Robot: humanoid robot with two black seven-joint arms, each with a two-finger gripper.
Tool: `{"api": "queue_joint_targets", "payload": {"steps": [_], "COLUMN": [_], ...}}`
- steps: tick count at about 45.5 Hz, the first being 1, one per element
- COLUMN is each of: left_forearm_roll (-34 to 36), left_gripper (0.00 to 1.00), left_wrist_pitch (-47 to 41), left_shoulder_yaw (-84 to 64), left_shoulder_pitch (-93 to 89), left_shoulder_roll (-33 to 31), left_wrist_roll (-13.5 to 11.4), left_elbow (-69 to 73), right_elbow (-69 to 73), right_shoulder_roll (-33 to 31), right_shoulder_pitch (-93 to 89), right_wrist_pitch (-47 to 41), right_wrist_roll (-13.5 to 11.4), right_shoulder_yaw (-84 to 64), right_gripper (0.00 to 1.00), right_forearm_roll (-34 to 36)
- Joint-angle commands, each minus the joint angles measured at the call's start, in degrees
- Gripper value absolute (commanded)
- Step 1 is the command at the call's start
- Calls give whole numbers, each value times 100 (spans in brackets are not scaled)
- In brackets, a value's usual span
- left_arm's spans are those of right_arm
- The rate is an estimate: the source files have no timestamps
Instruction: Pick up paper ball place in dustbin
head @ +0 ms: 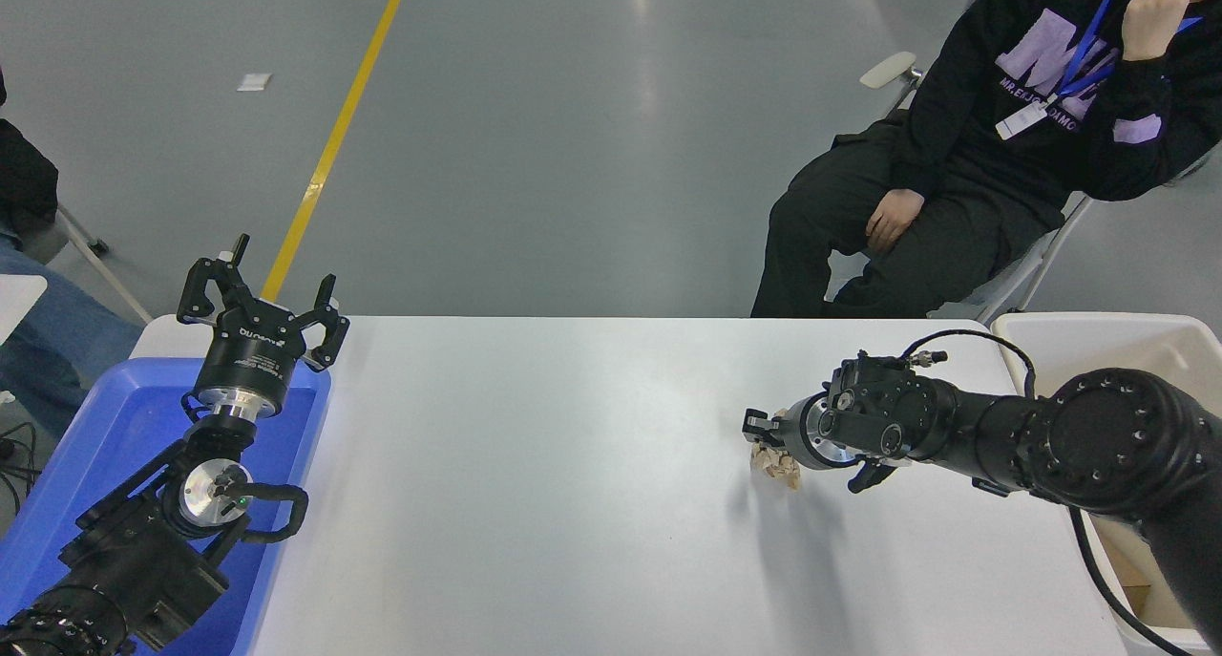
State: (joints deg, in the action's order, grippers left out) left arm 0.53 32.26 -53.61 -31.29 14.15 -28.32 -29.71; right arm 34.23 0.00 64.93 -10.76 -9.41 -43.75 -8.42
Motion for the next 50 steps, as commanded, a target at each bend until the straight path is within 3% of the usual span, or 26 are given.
{"api": "queue_joint_targets", "payload": {"steps": [1, 9, 36, 43, 50], "left_forearm_roll": [0, 0, 0, 0, 0], "left_gripper": [98, 98, 98, 98, 98], "left_wrist_pitch": [0, 0, 0, 0, 0], "left_shoulder_yaw": [0, 0, 0, 0, 0], "left_shoulder_pitch": [0, 0, 0, 0, 0], "left_shoulder_roll": [0, 0, 0, 0, 0], "left_wrist_roll": [2, -7, 2, 2, 2], "left_elbow": [0, 0, 0, 0, 0], "right_elbow": [5, 31, 567, 1093, 2384], "right_shoulder_roll": [0, 0, 0, 0, -227], "right_shoulder_pitch": [2, -7, 353, 870, 2600], "right_wrist_pitch": [-14, -22, -286, -812, -1797], "right_wrist_roll": [0, 0, -26, -17, 18], "right_shoulder_yaw": [-1, -1, -80, -449, -1459], "right_gripper": [5, 0, 0, 0, 0], "right_forearm_roll": [139, 148, 429, 421, 824]}}
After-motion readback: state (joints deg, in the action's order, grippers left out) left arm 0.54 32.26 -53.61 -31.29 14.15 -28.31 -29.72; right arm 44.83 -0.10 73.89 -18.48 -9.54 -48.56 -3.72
